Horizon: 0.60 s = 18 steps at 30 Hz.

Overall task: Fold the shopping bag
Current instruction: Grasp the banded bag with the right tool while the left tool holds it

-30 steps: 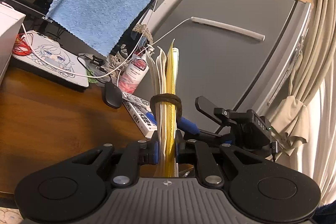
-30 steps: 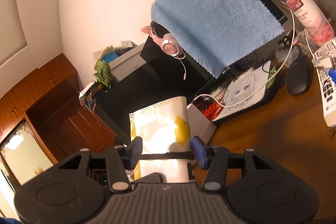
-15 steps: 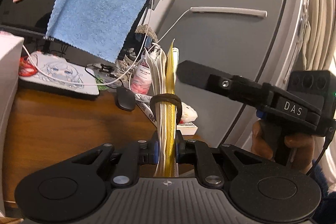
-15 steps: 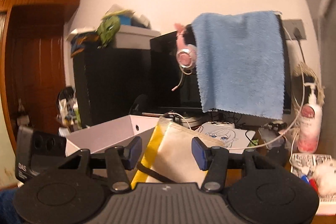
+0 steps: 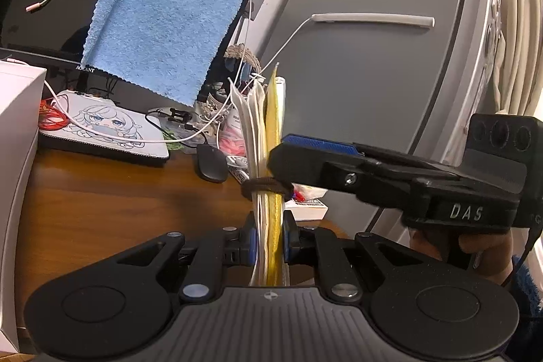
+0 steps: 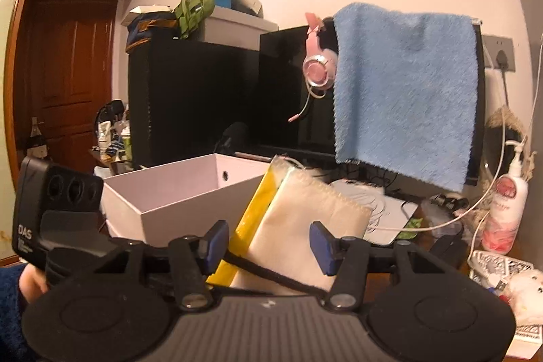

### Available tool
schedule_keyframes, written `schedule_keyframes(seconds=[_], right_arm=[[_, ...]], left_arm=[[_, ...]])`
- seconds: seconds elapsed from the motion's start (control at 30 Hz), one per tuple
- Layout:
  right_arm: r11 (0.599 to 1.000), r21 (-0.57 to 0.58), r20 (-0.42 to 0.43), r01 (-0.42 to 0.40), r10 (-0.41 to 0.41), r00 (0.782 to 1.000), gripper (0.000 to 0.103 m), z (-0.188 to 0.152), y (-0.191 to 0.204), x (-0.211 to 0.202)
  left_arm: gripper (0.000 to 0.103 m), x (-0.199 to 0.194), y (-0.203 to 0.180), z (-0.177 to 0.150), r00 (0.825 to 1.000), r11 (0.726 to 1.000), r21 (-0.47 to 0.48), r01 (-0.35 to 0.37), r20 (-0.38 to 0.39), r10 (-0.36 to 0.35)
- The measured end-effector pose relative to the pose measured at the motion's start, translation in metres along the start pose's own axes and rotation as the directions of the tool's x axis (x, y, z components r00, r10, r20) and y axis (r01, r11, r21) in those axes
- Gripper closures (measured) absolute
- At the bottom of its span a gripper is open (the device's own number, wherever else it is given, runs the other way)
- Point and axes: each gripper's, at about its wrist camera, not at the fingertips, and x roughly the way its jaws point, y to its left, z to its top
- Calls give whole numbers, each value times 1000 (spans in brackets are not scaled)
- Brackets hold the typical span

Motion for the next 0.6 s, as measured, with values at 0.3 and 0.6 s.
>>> schedule_keyframes(seconds=[0.3,0.6], right_arm=[[878,460,109,-131,90,990,51,-23,-69,-19],[816,555,80,-161,141,987,13,-48,-77,-6]], left_arm=[[90,-5,9,3,998,994,-89,64,21,-62],[89,-4,13,3,997,987,-143,75,43,-70]])
